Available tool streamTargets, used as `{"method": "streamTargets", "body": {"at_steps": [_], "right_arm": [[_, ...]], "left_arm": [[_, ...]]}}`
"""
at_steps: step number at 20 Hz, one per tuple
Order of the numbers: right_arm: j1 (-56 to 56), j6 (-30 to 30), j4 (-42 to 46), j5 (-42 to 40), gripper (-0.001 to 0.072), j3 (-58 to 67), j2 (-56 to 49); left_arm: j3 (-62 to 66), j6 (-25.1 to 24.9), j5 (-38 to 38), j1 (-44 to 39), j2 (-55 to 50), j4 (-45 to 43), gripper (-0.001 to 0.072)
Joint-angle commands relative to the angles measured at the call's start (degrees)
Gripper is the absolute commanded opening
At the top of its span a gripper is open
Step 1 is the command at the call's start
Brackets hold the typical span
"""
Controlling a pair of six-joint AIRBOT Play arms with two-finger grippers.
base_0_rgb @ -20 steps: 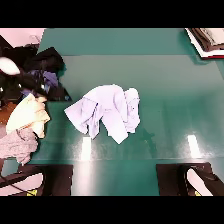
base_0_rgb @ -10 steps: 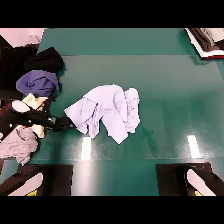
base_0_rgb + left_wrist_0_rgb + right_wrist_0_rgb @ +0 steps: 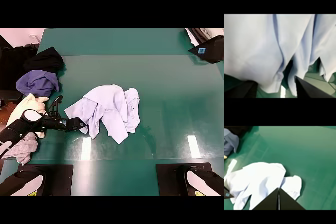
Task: Fold the shirts.
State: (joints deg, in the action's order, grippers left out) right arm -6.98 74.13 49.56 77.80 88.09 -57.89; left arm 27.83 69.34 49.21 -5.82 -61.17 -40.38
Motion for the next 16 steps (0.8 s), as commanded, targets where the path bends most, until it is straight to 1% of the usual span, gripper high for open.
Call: {"method": "streamTargets", "body": {"at_steps": [1,3,5,6,8,10,11,12,13,14,15,16], "right_arm": [[0.7,1.5,0.2,-0.4,0.0019,-3.5,1.0],[0.7,2.7,0.1,-2.3,0.0018,-10.4,3.7],[0.7,4.1,0.0,-4.7,0.0018,-19.2,6.9],[0.7,4.6,0.0,-5.2,0.0018,-23.1,8.3],[1.2,5.3,-0.1,-5.2,0.0019,-31.3,10.4],[3.3,6.0,-0.1,-5.9,0.0022,-39.7,12.1],[5.2,6.2,-0.2,-6.6,0.0170,-44.1,12.6],[7.4,6.4,-0.2,-8.4,0.0486,-48.5,12.7],[9.6,6.6,-0.7,-10.3,0.0539,-52.2,12.4],[11.7,7.7,-0.7,-13.0,0.0502,-55.4,11.8],[14.1,8.8,-1.2,-16.9,0.0437,-58.0,10.6],[16.5,8.8,-3.5,-21.5,0.0432,-60.1,9.2]], "left_arm": [[-0.2,1.4,-3.6,-1.3,0.0,-0.1,0.0514],[-0.2,1.1,-3.9,-1.3,0.0,-0.1,0.0138],[0.0,1.3,-4.7,-1.3,0.0,0.0,0.0103],[0.9,1.2,-4.0,-1.1,0.0,-0.2,0.0023],[5.2,1.2,0.2,-1.2,0.2,-2.6,0.0022],[11.8,1.4,5.9,-1.2,1.0,-7.0,0.0022],[15.5,1.4,8.6,-1.2,1.5,-9.0,0.0022],[19.0,1.4,11.0,-1.2,1.7,-10.1,0.0022],[22.0,1.4,12.6,-1.2,2.1,-10.3,0.0023],[24.2,1.4,13.4,-1.2,2.3,-10.2,0.0023],[26.0,1.4,14.1,-1.2,2.3,-10.2,0.0023],[26.8,1.4,14.5,-1.2,2.3,-10.2,0.0023]]}}
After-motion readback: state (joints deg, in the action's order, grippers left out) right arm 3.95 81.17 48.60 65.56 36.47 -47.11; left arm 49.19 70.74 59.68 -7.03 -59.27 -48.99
